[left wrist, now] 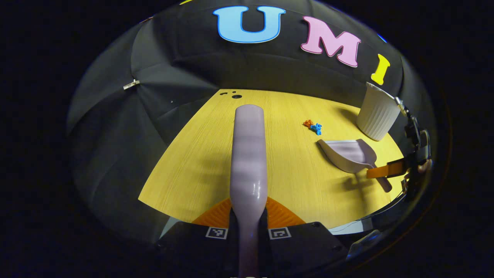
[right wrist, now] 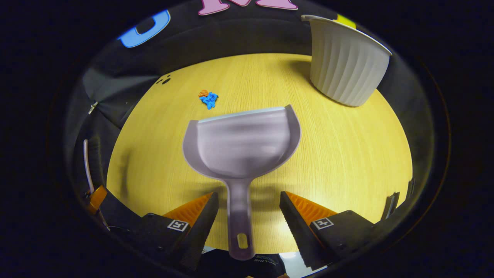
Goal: Pick up the small broom and dustpan from the desktop, sweep the trash into the dustpan with the broom, and then empty the trash into the garbage bin.
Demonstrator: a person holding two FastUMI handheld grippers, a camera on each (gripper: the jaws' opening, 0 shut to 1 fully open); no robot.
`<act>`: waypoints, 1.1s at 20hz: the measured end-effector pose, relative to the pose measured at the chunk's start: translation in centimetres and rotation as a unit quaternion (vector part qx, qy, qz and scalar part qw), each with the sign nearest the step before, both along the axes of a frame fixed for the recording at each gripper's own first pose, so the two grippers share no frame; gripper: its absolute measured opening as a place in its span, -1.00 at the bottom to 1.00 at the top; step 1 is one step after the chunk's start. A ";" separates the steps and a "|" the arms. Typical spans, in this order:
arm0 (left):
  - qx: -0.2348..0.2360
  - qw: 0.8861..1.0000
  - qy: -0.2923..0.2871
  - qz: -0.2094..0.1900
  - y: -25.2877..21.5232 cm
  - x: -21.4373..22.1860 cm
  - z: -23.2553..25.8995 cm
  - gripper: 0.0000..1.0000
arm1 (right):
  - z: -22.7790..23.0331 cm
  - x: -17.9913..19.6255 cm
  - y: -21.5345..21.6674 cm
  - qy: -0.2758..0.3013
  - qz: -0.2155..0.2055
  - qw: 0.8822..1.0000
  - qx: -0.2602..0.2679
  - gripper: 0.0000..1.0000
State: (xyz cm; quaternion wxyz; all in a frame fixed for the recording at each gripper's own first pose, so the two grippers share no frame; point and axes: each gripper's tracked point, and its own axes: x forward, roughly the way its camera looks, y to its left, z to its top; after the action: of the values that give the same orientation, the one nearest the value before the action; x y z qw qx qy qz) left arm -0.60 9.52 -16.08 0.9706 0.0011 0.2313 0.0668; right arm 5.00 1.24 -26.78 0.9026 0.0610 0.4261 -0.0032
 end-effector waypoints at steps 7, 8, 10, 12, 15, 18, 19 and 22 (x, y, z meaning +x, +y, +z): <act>-0.002 1.000 0.015 0.024 -0.3 -0.2 -0.5 -0.53 | -2.4 2.3 0.2 0.026 0.003 1.000 -0.016 0.79; -0.002 1.000 0.018 0.024 -0.5 -0.1 -0.7 -0.50 | -2.7 2.3 0.3 0.032 0.004 0.999 -0.021 0.63; -0.002 0.999 0.021 0.026 -0.8 0.5 -0.5 -0.53 | -2.7 2.8 0.4 0.029 0.010 0.999 -0.029 0.43; -0.004 0.999 0.026 0.026 -1.2 1.1 -0.5 -0.50 | -2.8 2.9 0.9 0.033 0.025 0.999 -0.032 0.10; -0.003 0.999 0.035 0.013 -2.5 2.7 -0.5 -0.52 | -2.7 3.0 1.0 0.038 0.038 0.998 -0.025 -0.30; 0.004 0.999 0.046 -0.013 -3.8 5.2 -0.2 -0.52 | -2.6 2.9 0.7 0.044 0.058 0.997 -0.016 -0.29; 0.008 0.998 0.051 -0.023 -4.2 6.3 0.1 -0.52 | -2.6 2.8 0.4 0.044 0.066 0.997 -0.019 -0.29; 0.022 0.996 0.068 -0.050 -5.0 10.3 0.7 -0.52 | -2.6 2.5 -1.0 0.045 0.093 0.994 -0.038 -0.33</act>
State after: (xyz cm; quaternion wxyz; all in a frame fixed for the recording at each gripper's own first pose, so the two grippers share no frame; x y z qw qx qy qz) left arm 9.71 4.50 -15.35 0.9546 0.0385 0.2947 0.0225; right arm 7.54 0.28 -29.41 0.8808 -0.0132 0.4693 0.0621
